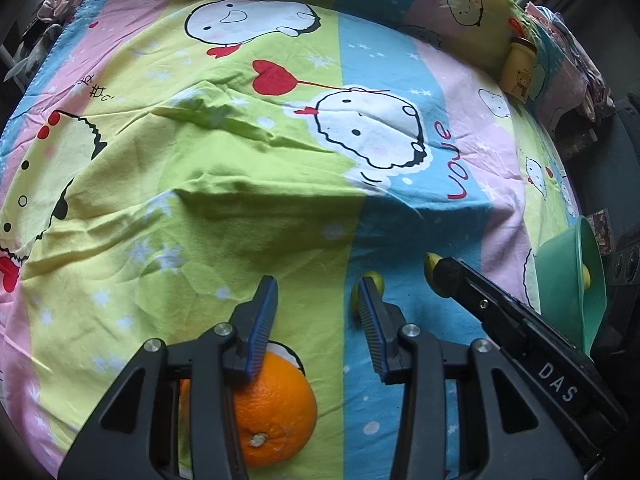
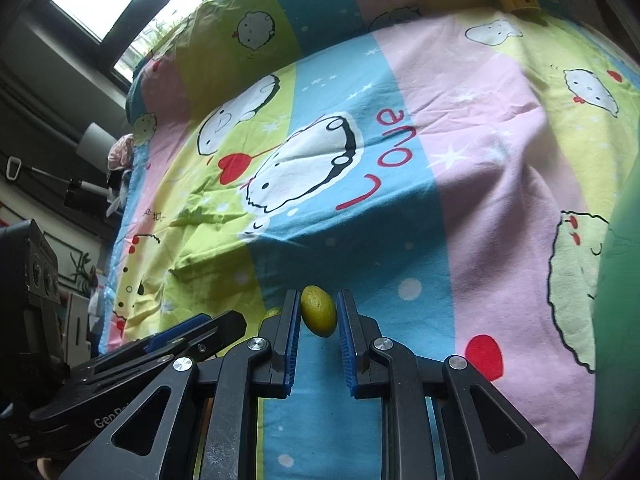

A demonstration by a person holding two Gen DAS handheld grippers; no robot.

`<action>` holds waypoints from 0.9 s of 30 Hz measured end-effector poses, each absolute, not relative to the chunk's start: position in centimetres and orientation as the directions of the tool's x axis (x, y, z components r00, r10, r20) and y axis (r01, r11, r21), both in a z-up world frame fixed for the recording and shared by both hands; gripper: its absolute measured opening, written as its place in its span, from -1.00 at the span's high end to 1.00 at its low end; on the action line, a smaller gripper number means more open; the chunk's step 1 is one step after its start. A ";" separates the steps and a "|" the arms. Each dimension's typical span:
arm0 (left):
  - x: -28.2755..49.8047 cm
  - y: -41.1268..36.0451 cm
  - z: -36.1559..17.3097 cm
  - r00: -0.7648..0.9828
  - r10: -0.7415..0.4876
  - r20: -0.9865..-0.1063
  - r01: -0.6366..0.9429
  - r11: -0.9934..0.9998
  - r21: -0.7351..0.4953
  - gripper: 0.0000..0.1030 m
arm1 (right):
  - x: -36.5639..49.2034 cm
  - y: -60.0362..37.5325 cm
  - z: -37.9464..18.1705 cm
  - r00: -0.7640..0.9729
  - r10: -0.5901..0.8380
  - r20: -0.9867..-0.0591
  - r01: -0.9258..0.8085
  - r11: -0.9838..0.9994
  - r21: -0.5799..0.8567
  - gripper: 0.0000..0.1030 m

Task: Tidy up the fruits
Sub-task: 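Close the left gripper on an olive while the right gripper grasps another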

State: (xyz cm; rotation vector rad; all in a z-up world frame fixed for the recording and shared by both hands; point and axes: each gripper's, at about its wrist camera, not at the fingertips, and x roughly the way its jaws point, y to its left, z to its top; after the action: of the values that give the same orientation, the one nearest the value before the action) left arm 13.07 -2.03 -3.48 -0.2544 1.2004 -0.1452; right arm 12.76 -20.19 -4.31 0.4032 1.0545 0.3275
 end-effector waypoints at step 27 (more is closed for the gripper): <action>14.1 -6.3 -5.0 0.356 -0.275 -0.893 0.092 0.961 -0.260 0.64 | 12.1 -22.7 -4.3 0.462 0.445 -0.767 0.011 0.862 0.507 0.60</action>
State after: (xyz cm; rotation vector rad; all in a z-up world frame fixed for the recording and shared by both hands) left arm 14.09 -6.25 -5.00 -0.1761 1.1845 -0.2385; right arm 12.12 -22.69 -4.25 0.4840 1.0663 0.2801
